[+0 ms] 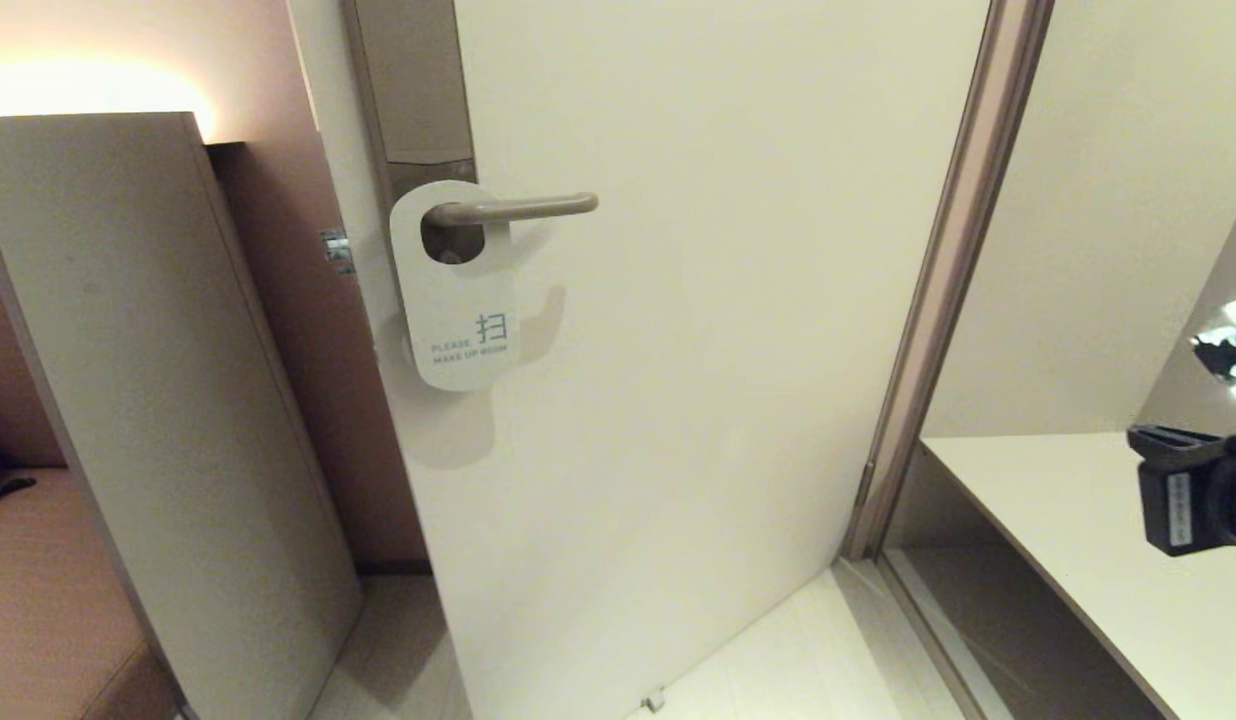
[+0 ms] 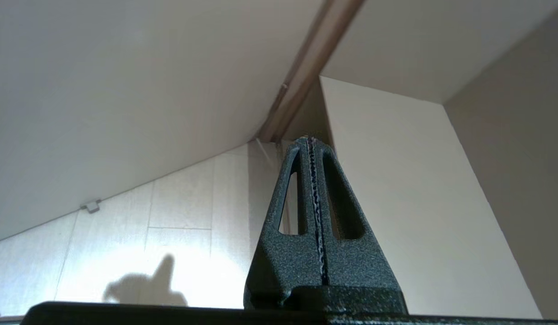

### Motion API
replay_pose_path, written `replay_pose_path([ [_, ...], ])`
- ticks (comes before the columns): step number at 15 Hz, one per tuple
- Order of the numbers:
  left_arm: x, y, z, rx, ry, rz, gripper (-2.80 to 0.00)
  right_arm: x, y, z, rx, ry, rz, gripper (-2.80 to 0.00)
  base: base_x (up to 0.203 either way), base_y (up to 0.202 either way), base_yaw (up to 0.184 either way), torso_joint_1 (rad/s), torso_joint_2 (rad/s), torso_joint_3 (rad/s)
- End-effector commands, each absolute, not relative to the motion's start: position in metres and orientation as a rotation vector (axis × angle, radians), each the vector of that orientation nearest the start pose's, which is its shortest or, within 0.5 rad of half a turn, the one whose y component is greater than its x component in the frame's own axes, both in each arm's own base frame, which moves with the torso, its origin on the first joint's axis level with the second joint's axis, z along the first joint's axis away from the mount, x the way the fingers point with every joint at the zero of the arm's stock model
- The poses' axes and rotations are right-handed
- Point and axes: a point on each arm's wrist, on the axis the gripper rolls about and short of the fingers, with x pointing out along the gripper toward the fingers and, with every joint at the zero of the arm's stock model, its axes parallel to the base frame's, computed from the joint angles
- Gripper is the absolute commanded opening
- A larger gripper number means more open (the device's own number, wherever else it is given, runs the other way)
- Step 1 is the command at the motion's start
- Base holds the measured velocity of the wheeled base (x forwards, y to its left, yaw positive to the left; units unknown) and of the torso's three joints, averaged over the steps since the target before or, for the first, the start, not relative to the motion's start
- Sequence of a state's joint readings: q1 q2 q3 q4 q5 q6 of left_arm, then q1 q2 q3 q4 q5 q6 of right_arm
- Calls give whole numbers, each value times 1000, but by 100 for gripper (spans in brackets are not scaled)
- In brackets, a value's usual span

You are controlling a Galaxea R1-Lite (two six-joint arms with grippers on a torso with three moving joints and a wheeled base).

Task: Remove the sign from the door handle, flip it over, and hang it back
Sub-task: Take down the sign

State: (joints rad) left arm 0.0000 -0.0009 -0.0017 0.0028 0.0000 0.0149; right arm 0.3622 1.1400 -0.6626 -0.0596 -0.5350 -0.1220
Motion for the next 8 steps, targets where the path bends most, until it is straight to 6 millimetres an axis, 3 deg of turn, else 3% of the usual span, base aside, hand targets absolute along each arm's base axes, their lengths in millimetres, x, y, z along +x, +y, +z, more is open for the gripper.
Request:
replay_pose_path([
  [1, -23, 0, 76, 15, 2, 0, -280, 105, 24, 218, -280, 300, -178, -280, 0, 0, 0, 0, 0, 0],
  [6, -23, 0, 76, 15, 2, 0, -280, 64, 8, 200, -376, 243, -216, -280, 0, 0, 0, 0, 0, 0],
  [8, -23, 0, 76, 15, 2, 0, -280, 51, -1, 177, -369, 275, -279, -280, 0, 0, 0, 0, 0, 0],
])
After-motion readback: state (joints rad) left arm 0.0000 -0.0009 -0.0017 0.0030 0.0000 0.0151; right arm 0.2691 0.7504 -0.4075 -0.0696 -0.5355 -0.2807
